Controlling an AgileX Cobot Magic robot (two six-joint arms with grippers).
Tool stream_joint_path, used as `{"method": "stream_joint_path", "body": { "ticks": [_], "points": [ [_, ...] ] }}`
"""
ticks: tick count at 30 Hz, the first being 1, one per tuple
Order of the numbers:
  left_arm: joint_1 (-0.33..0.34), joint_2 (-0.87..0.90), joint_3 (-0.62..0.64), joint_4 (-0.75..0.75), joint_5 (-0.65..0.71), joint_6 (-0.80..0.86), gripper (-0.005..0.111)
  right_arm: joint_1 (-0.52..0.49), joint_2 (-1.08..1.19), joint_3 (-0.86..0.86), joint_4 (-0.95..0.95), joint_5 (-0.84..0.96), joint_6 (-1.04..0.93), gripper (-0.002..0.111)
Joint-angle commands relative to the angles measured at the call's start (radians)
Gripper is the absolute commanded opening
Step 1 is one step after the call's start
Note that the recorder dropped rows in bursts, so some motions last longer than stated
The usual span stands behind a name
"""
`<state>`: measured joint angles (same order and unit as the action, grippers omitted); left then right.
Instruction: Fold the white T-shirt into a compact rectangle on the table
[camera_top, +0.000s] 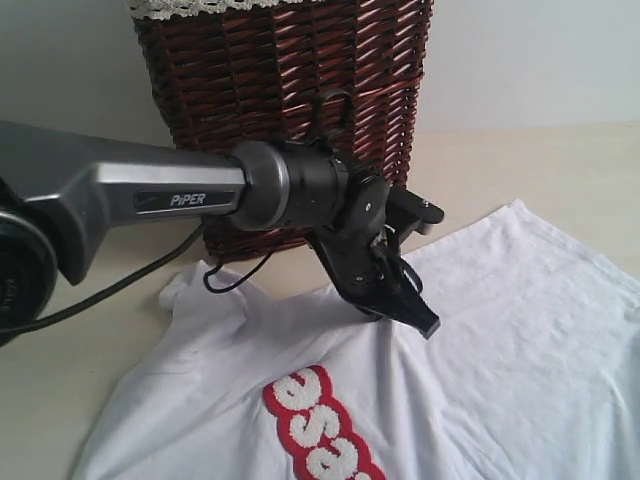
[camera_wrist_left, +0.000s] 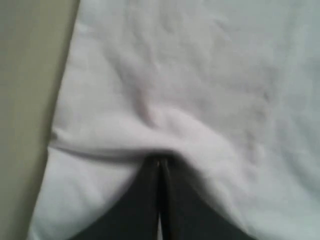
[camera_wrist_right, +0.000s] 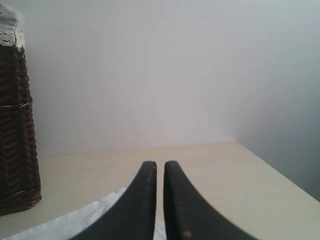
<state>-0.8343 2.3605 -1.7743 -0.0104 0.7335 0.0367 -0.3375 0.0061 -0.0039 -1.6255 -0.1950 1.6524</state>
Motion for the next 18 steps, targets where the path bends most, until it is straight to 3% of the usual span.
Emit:
{"method": "stream_joint_path", "body": {
  "ticks": [1,12,18],
  "points": [
    [-0.004,0.056,-0.085,-0.018,0.085,0.019,0.0,0.0,-0.006,0.004,0.0,0.005,-0.002,0.008],
    [0.024,-0.131,-0.089,0.01,0.28,0.019,0.0,0.0,-0.006,0.004,0.004,0.005,-0.002,0.008],
    [0.077,-0.179,0.075,0.035,0.328,0.019,0.0,0.0,-0.006,0.004,0.004,0.005,-0.002,0.008]
  ]
}}
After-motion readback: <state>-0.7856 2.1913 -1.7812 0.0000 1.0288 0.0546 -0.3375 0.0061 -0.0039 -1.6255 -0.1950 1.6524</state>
